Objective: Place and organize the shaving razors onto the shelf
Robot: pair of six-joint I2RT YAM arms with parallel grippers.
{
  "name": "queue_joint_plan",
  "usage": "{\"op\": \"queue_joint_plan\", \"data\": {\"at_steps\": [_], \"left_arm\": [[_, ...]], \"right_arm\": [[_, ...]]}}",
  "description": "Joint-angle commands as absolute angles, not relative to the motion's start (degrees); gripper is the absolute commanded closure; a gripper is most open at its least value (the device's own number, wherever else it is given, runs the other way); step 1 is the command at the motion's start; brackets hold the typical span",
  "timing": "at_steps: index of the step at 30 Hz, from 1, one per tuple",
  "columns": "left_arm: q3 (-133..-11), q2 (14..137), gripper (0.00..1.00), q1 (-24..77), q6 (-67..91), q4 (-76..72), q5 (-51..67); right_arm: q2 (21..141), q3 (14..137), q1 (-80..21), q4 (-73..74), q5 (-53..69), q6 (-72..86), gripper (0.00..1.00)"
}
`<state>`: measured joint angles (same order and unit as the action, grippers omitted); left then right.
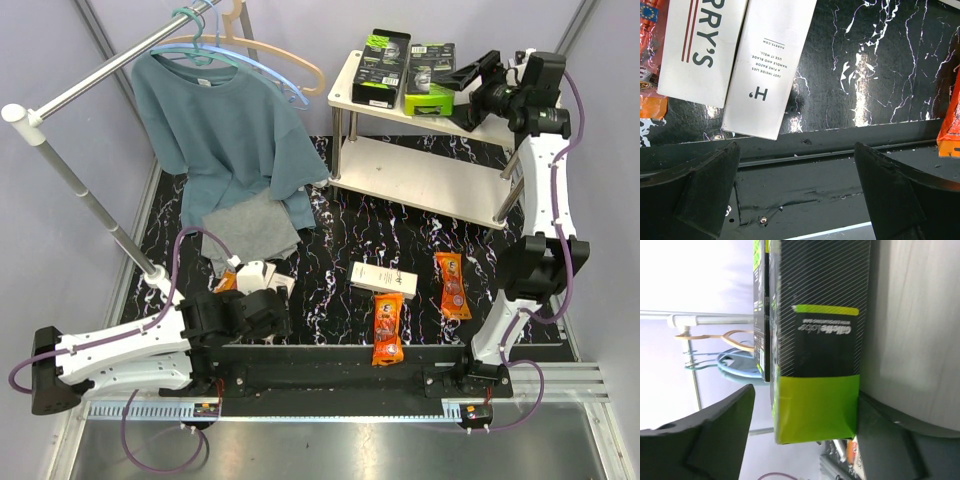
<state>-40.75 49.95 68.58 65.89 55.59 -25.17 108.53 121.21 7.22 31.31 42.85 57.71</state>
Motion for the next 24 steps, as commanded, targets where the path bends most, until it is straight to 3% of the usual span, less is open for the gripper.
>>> {"op": "queue_joint_plan", "data": {"at_steps": [1,9,14,24], "left_arm": [[-41.4,48.8,0.01,68.8,66.2,54.1,-25.7],[-41.2,48.6,0.01,68.7,66.4,54.1,-25.7],[-41.0,48.7,0.01,68.8,66.5,54.1,-25.7],[-40.8,48.6,0.01,68.7,66.7,54.0,-25.7]], "right_arm": [[107.2,126.9,6.9,42.0,39.9,49.2,0.09],[110.4,139.7,6.9,58.7,31.7,39.8,0.05],[110.7,142.1,6.9,60.6,27.2,36.8,0.05],[114.5,143.3,6.9,56.4,26.4,39.3,0.24]]}}
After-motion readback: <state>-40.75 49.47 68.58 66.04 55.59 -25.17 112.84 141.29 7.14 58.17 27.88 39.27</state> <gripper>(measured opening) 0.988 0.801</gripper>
